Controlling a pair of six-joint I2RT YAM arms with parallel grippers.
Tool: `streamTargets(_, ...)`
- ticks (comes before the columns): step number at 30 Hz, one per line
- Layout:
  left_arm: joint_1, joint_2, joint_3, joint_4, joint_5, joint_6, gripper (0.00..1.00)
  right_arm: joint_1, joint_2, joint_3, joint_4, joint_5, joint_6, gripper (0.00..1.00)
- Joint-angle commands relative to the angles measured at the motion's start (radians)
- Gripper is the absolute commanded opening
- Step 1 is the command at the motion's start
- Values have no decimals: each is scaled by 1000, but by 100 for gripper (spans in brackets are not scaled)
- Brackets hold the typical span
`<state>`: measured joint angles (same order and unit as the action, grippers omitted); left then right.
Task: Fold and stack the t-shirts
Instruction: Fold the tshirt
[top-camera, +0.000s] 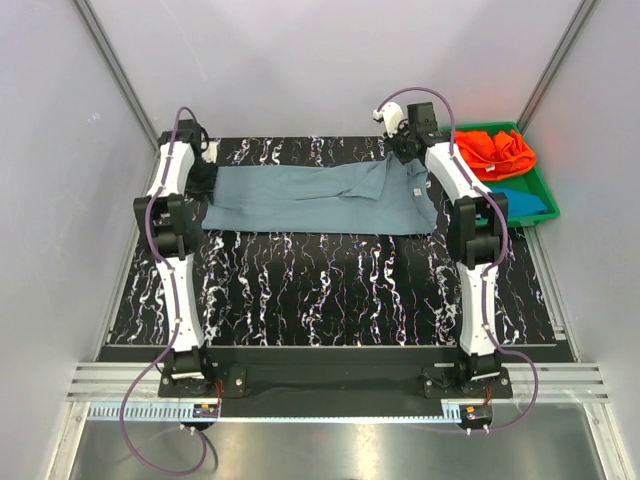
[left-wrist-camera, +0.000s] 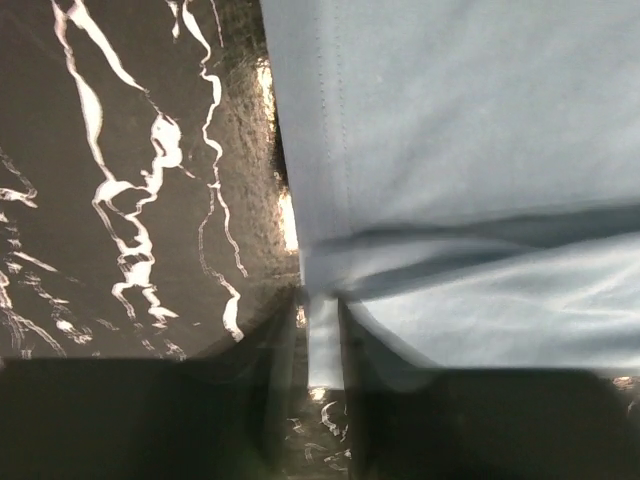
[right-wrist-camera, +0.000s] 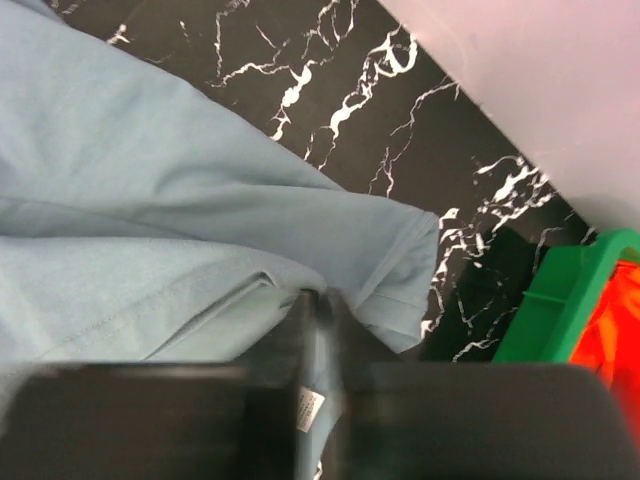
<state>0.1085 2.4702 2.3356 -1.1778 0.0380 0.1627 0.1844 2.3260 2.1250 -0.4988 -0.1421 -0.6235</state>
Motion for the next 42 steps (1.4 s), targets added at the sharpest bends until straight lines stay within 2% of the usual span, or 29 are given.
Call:
streamTargets(1,3,12,18,26,-35,-6,53,-5,41,53,22,42,34,32)
streamTargets(2,3,10,13,26,-33,-5,64,-3,41,53,26,50,42,46)
streamTargets(3,-1,1,10,24,-32,-3,70,-3,39,53,26,61,57,56)
streamTargets(4,0,-7,-1,24,-26,-5,76,-3,35,49,25,64,62,74)
streamTargets(8,0,-63,-21,18,-4,6,88,-3,-23,26,11,72,77,90)
streamTargets(12,-1,-198,-44,26,5,6,90,-3,-134,-55,-4,1,119,88)
streamTargets(14,-6,-249,-74,23,57,6,89,-3,-197,-118,-44,-54,140,88)
streamTargets(18,-41,-338,-179,18,138,14,88,-2,-238,-163,-213,-316,188,85)
streamTargets(21,-79,-346,-310,47,183,12,87,6,-240,-218,-277,-437,225,83)
streamTargets(25,-104,-289,-346,52,241,8,86,27,-192,-218,-354,-511,237,82)
streamTargets(30,-139,-171,-274,44,227,12,86,52,-136,-179,-366,-492,226,80)
streamTargets(38,-139,-73,-214,49,209,0,85,69,-28,-93,-299,-317,206,79)
streamTargets(42,-139,-62,-217,52,220,-6,85,72,-8,-82,-224,-205,206,74)
